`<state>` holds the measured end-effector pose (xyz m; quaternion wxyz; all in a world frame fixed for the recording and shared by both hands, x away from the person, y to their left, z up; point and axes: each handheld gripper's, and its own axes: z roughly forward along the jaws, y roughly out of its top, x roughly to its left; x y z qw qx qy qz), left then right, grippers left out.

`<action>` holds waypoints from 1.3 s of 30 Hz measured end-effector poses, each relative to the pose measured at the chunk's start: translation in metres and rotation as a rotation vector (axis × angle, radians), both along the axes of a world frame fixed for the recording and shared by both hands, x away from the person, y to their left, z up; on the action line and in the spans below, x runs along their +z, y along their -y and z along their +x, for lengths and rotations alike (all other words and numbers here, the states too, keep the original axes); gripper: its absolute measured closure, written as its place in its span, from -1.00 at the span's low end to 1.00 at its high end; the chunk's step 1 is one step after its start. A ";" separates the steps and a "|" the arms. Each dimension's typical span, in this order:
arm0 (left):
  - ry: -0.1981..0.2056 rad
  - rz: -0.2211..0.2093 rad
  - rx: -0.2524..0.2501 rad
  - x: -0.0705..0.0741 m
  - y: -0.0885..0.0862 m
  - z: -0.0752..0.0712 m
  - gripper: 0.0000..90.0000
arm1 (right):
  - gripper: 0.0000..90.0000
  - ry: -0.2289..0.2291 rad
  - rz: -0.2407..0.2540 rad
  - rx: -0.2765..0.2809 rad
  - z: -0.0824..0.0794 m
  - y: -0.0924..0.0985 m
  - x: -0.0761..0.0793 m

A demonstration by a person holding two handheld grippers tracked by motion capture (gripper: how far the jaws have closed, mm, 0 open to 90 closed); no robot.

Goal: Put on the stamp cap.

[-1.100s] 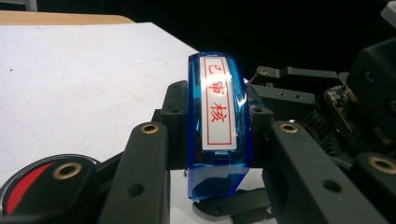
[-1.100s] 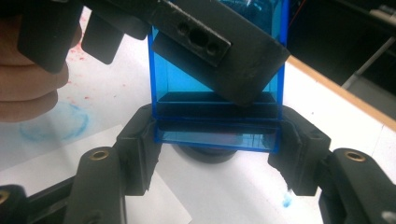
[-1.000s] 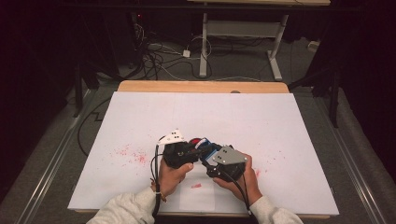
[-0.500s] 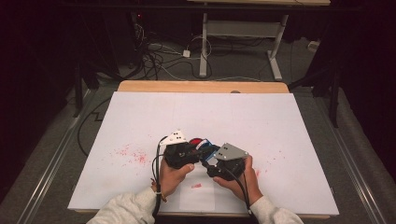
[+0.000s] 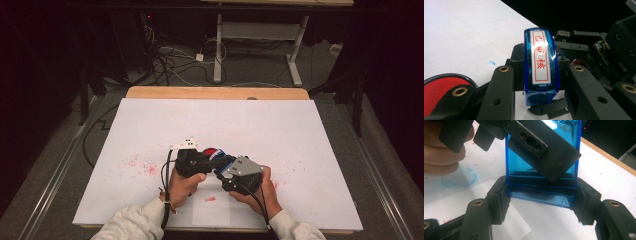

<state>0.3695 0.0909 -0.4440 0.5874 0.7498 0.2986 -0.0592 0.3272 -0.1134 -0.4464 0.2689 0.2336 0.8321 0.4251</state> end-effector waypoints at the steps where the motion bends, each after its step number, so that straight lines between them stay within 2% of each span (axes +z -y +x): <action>1: 0.002 0.014 -0.008 0.001 0.001 0.001 0.50 | -0.13 0.002 0.003 0.003 0.000 0.001 0.000; 3: 0.020 0.044 -0.010 0.004 0.002 -0.001 0.49 | -0.13 0.012 -0.004 0.007 -0.001 0.001 -0.001; 6: 0.037 0.045 0.003 0.007 0.003 -0.003 0.49 | -0.12 0.041 -0.002 0.008 -0.003 0.002 0.000; 8: 0.026 0.043 0.010 0.007 0.003 -0.002 0.40 | -0.12 0.050 0.009 0.015 -0.004 0.002 0.000; 10: 0.025 0.041 0.015 0.006 0.003 -0.002 0.35 | -0.11 0.071 -0.007 0.028 -0.006 -0.001 0.000; 12: 0.030 0.038 -0.003 0.006 0.004 -0.003 0.36 | -0.11 0.074 -0.023 0.034 -0.008 -0.004 -0.001; 15: 0.061 0.054 0.006 0.009 0.005 -0.006 0.33 | -0.11 0.070 -0.014 0.025 -0.007 -0.004 -0.003; 16: 0.059 0.047 0.010 0.009 0.004 -0.006 0.29 | -0.11 0.064 -0.008 0.018 -0.006 -0.004 -0.004; 18: 0.050 0.032 0.018 0.009 0.002 -0.005 0.06 | -0.11 0.059 -0.001 0.007 -0.005 -0.001 -0.004; 20: 0.057 0.027 0.034 0.010 0.000 -0.005 0.15 | -0.11 0.054 -0.001 0.002 -0.003 0.001 -0.005; 21: 0.060 0.016 0.019 0.011 -0.001 -0.005 0.18 | -0.11 0.054 -0.003 -0.001 -0.003 0.001 -0.005; 23: 0.084 0.032 0.035 0.013 -0.002 -0.007 0.41 | -0.11 0.048 -0.003 0.002 -0.002 0.002 -0.006; 24: 0.081 0.024 0.038 0.013 -0.003 -0.007 0.47 | -0.11 0.048 -0.002 0.001 -0.002 0.002 -0.006; 27: 0.072 0.022 0.036 0.012 -0.005 -0.005 0.52 | -0.11 0.052 -0.012 0.002 -0.002 0.001 -0.006; 29: 0.084 0.033 0.037 0.013 -0.004 -0.007 0.52 | -0.11 0.054 -0.013 0.003 -0.003 0.001 -0.006; 31: 0.076 0.021 0.019 0.013 -0.005 -0.006 0.53 | -0.11 0.056 -0.013 0.012 -0.003 0.001 -0.006; 35: 0.086 0.046 0.000 0.016 -0.004 -0.007 0.53 | -0.11 0.054 -0.013 0.030 -0.004 0.001 -0.007; 39: 0.067 0.027 -0.017 0.015 -0.005 -0.005 0.53 | -0.11 0.061 -0.010 0.043 -0.005 0.003 -0.006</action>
